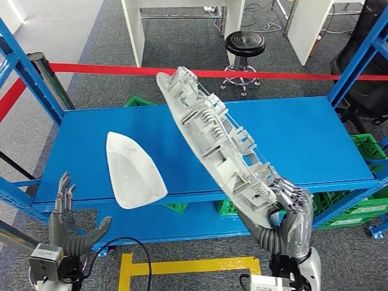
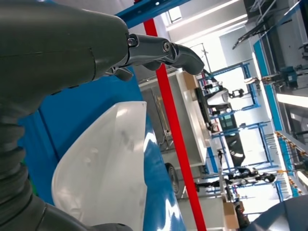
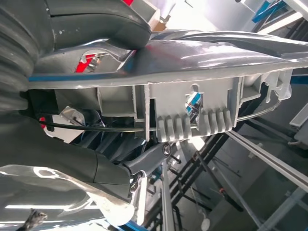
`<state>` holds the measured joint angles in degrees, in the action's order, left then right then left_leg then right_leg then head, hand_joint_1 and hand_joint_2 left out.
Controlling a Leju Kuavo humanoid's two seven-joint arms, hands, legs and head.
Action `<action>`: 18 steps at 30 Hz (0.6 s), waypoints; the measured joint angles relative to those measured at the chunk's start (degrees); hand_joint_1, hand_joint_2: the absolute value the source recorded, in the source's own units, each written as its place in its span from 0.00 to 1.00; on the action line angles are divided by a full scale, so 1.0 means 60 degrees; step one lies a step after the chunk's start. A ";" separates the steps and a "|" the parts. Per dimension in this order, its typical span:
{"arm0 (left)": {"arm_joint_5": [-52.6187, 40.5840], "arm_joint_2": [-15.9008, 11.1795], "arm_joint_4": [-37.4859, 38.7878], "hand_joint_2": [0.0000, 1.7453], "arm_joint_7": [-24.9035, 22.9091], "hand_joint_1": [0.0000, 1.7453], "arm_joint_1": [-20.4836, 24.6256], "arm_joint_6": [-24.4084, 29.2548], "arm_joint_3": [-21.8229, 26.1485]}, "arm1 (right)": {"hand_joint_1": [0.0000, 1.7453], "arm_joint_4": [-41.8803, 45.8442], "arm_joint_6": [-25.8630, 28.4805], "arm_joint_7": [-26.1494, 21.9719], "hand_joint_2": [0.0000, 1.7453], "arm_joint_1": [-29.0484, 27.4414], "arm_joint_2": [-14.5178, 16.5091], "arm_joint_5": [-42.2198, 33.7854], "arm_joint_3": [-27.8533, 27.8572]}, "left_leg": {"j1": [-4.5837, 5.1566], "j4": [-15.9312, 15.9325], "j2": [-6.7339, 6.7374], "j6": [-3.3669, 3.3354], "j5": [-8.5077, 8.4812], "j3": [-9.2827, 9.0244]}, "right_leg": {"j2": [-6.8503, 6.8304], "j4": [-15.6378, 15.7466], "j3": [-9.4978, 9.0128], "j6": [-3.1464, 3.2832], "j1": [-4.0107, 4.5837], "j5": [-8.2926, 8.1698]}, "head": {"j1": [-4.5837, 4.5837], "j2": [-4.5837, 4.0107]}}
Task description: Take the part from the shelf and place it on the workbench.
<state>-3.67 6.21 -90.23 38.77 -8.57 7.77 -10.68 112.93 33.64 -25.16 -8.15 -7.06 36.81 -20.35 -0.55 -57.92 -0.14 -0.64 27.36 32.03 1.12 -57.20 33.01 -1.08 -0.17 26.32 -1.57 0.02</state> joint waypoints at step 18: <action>-0.0200 -0.0002 -0.0364 1.00 0.0075 0.00 -0.0059 0.0208 0.0003 | 1.00 0.0091 -0.0240 -0.0176 1.00 -0.0139 0.0187 -0.0628 0.0005 | 0.0000 0.0000 0.0000 0.0000 0.0000 0.0000 | 0.0000 0.0000 0.0000 0.0000 0.0000 0.0000 | -0.0001 0.0000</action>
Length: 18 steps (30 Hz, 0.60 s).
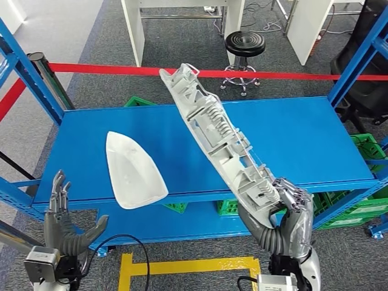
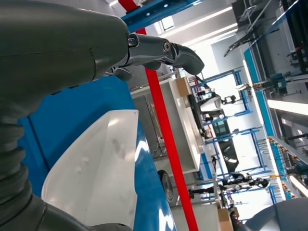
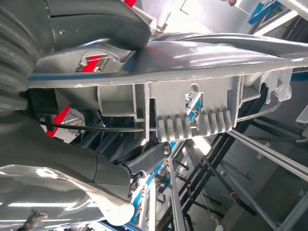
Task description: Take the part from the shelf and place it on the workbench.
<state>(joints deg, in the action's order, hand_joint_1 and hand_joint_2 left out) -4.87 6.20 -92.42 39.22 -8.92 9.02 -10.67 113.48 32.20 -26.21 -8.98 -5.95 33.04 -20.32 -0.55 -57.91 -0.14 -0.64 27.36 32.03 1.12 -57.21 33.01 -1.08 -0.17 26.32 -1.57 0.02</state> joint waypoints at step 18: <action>-0.0015 -0.0019 -0.0473 1.00 0.0028 0.00 -0.0189 0.0222 0.0000 | 1.00 0.0015 0.0287 0.0266 1.00 -0.0021 0.0000 0.0959 0.0002 | 0.0059 -0.0040 -0.0002 -0.0040 0.0023 0.0005 | -0.0003 0.0006 -0.0003 -0.0034 -0.0064 -0.0011 | 0.0003 0.0000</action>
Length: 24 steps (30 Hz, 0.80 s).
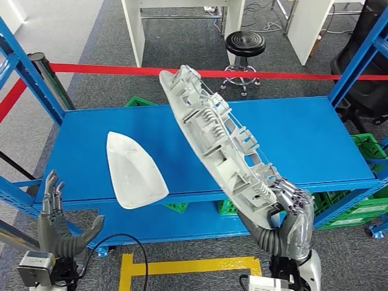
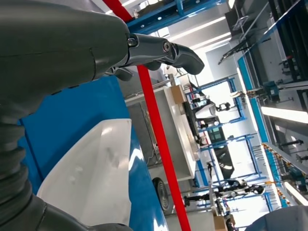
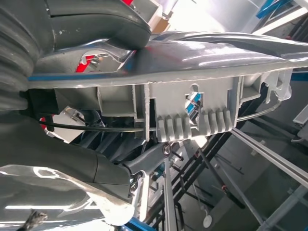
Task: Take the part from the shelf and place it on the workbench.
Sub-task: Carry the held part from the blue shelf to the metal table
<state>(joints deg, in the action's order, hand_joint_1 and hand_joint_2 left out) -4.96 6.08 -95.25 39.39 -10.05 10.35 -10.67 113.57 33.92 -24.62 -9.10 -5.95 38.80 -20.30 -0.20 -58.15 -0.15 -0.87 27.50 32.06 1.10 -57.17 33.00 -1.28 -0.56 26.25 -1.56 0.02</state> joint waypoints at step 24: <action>0.0024 -0.0012 -0.0160 1.00 0.0004 0.00 -0.0028 0.0013 0.0022 | 1.00 0.0055 0.0014 0.0089 1.00 -0.0009 0.0000 0.0009 -0.0057 | -0.0184 -0.1654 -0.0104 0.0292 0.0863 0.0799 | -0.0134 -0.0238 -0.0051 0.0083 -0.0161 0.0287 | 0.0004 0.0000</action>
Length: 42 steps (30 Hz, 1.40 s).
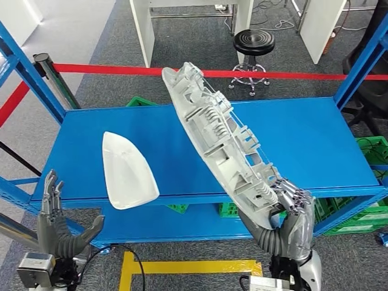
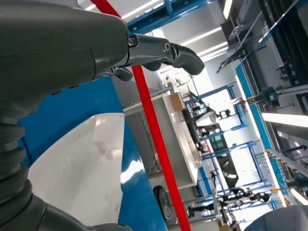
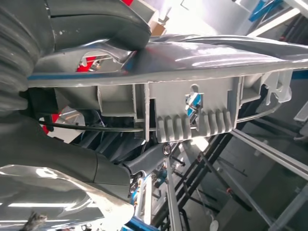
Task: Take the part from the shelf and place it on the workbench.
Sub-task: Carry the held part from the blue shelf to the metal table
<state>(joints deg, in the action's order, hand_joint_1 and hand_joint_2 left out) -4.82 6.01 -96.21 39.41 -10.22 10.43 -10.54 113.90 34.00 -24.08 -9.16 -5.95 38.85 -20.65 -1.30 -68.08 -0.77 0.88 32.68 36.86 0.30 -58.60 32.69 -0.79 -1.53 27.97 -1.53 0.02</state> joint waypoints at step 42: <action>0.0028 -0.0128 -0.0753 1.00 0.0004 0.00 -0.0049 0.0355 -0.0036 | 1.00 -0.0001 -0.0358 0.0189 1.00 0.0251 -0.0005 0.0378 -0.0382 | 0.0249 0.1519 0.0437 -0.0358 -0.1031 -0.0417 | -0.0958 0.0030 -0.0197 -0.0202 0.0147 0.0181 | 0.0033 0.0000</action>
<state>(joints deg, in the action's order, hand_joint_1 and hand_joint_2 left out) -4.65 5.25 -100.73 39.43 -10.51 12.56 -10.75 113.89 31.86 -22.95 -7.65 -5.97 41.12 -22.94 0.19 -58.96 1.85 -1.27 26.49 34.35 -5.45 -58.42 31.51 -2.00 -0.65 29.06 -1.33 0.02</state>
